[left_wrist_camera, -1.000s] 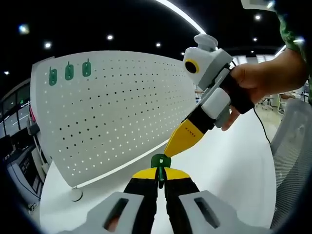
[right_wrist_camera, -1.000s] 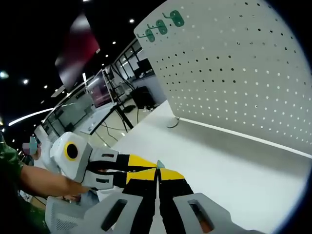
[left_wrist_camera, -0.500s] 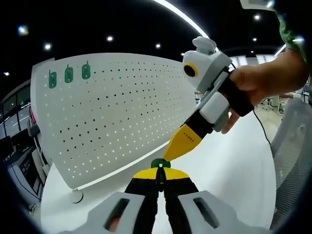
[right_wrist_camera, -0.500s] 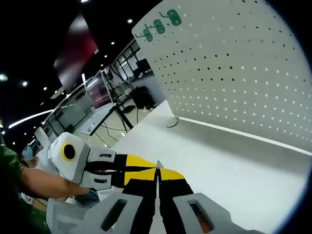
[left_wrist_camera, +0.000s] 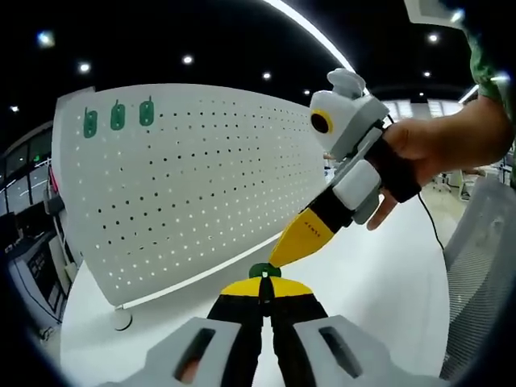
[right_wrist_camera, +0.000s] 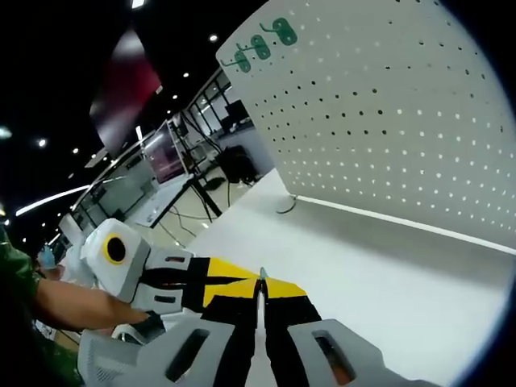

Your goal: Insert the hook assembly into the mounting plate slot until the hook locks in place.

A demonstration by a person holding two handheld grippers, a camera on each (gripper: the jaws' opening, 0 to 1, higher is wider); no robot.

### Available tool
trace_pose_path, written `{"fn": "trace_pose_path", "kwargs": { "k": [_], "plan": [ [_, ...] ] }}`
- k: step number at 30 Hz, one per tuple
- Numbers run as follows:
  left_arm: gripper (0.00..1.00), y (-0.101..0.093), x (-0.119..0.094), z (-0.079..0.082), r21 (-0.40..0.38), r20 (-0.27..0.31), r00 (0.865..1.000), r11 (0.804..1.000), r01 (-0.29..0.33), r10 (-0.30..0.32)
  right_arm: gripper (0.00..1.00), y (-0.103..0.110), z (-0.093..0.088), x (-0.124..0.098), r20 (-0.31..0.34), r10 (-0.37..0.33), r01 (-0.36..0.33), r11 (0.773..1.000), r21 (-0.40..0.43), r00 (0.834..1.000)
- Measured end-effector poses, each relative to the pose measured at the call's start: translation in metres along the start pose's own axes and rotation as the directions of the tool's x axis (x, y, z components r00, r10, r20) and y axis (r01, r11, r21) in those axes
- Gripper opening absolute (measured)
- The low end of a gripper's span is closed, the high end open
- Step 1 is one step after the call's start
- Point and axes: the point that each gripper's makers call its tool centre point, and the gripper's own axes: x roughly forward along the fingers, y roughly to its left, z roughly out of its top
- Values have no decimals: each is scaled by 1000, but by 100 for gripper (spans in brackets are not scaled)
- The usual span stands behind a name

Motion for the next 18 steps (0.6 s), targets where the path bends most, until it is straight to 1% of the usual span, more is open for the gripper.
{"fn": "trace_pose_path", "kwargs": {
  "k": [2,7,10,12,14,18],
  "plan": [
    [2,3,-1,0,-11,-1,1000,1000,-10,10,7,0,0,-2,3,-4,4,1000,-9,1000],
    [2,8,-4,-1,-42,-7,999,998,-36,36,5,3,0,-4,5,-11,11,999,-48,1000],
    [2,7,-5,0,-41,-12,999,998,-43,42,5,8,0,-2,-2,-11,11,997,-78,1000],
    [2,7,-6,1,-42,-16,999,998,-49,48,5,11,0,0,-5,-12,11,994,-106,1000],
    [2,5,-6,4,-46,-11,999,998,-48,48,5,12,2,0,-4,-28,27,987,-157,1000],
    [2,3,-9,9,-44,-9,998,998,-55,55,3,14,3,0,-12,-43,40,978,-202,999]
  ]
}}
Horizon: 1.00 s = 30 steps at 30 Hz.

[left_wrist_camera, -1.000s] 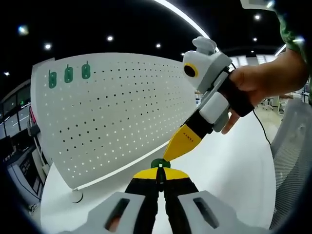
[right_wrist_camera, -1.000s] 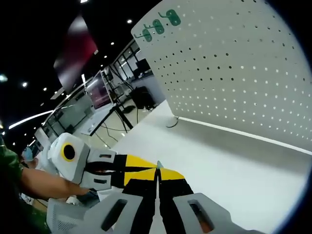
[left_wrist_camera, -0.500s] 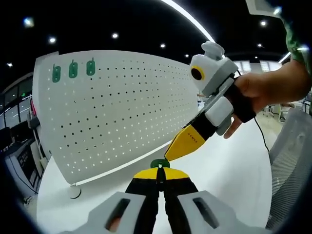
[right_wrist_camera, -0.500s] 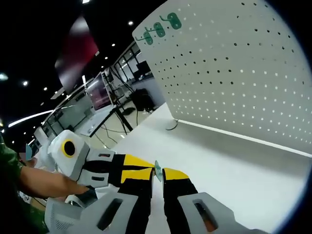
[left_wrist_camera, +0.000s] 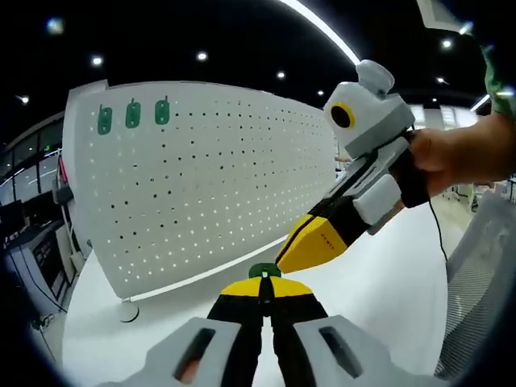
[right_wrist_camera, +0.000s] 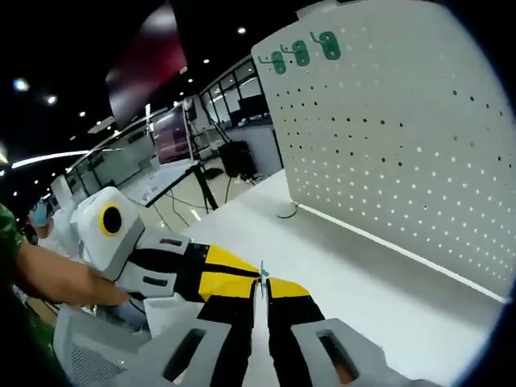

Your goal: Insert the hook assembly into the mounting plate slot until the hook locks in place.

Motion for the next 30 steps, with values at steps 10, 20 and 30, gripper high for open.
{"fn": "trace_pose_path", "kwargs": {
  "k": [10,20,30],
  "plan": [
    [2,-4,-6,14,17,12,1000,1000,-20,20,0,6,7,-8,16,-3,4,999,-36,1000],
    [2,-6,-15,35,39,40,997,997,-67,65,0,15,24,-22,56,4,-1,999,-51,998],
    [2,0,-35,62,63,87,987,988,-142,137,0,33,49,-32,89,34,-25,995,-96,995]
  ]
}}
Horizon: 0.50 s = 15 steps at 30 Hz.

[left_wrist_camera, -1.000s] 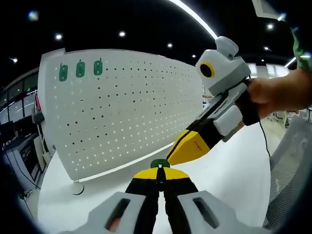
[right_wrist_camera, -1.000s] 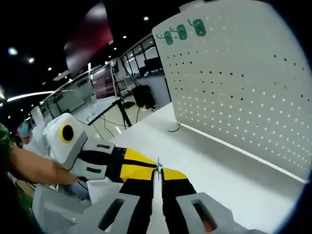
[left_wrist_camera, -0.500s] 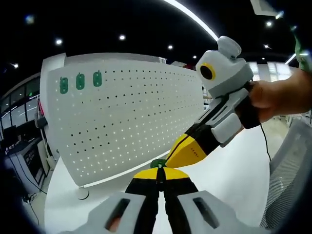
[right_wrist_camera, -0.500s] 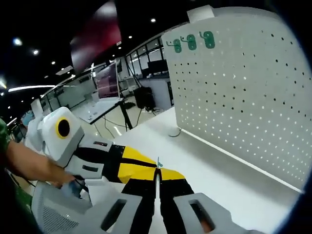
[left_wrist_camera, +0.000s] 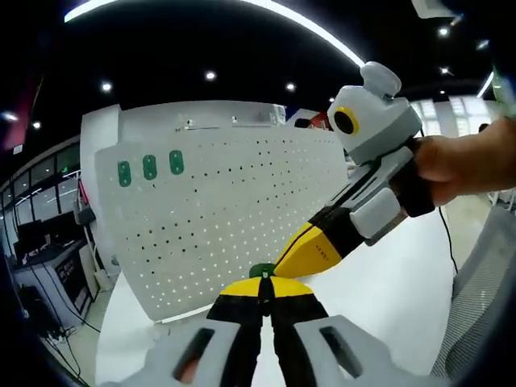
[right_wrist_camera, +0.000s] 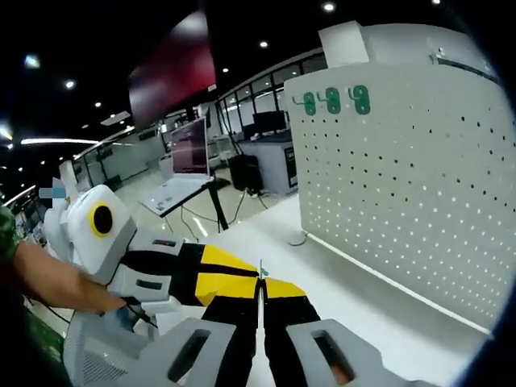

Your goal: Insert the hook assembly into the mounting plate slot until the hook locks in place.

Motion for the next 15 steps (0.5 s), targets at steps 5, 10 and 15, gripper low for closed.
{"fn": "trace_pose_path", "kwargs": {
  "k": [5,10,15],
  "plan": [
    [3,2,-6,11,18,20,999,1000,-25,25,0,6,10,-4,13,6,-5,1000,-22,1000],
    [3,4,-10,23,28,46,998,998,-48,47,0,12,21,-11,29,12,-11,999,-52,1000],
    [5,7,-13,35,38,56,996,997,-66,64,0,15,35,-16,64,18,-14,998,-66,998]
  ]
}}
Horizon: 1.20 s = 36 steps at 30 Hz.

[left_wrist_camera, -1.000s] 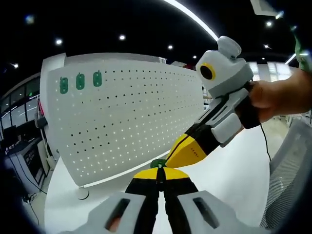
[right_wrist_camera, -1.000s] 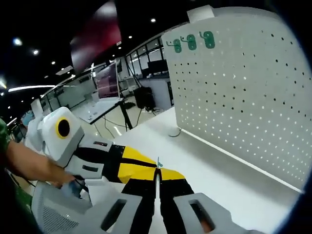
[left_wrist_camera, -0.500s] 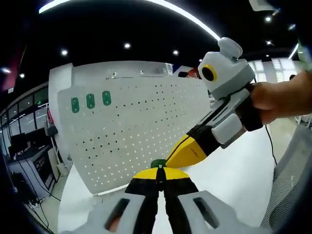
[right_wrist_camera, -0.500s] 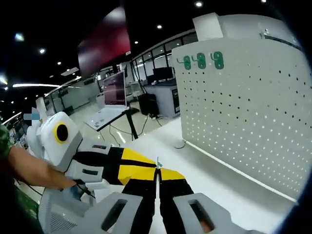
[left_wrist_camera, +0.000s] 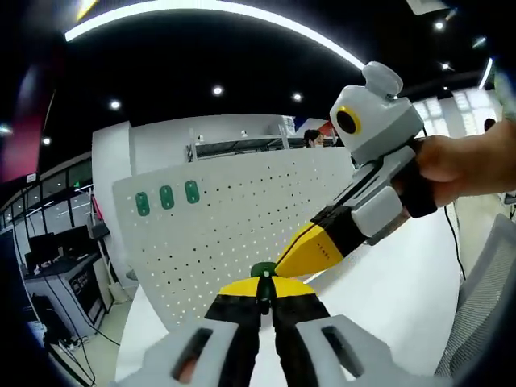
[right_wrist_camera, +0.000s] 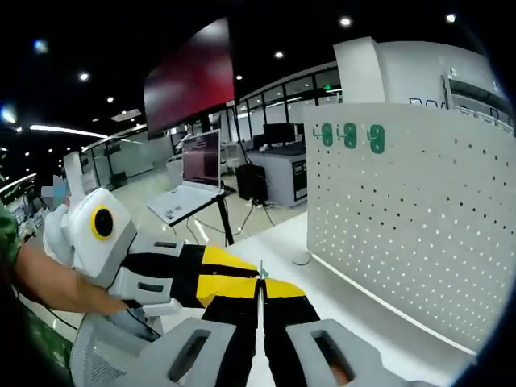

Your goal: Insert the hook assembly into the mounting plate slot until the hook locks in place.

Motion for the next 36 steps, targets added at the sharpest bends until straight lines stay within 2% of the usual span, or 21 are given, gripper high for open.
{"fn": "trace_pose_path", "kwargs": {
  "k": [5,13,36],
  "plan": [
    [5,3,-4,7,10,11,1000,1000,-13,12,0,0,10,-3,25,3,-3,1000,0,1000],
    [4,0,-3,14,15,26,1000,1000,-15,14,0,3,8,-7,22,7,-7,1000,-2,1000],
    [4,-6,-6,22,19,52,999,1000,-6,5,0,7,16,-18,51,10,-10,1000,13,999]
  ]
}}
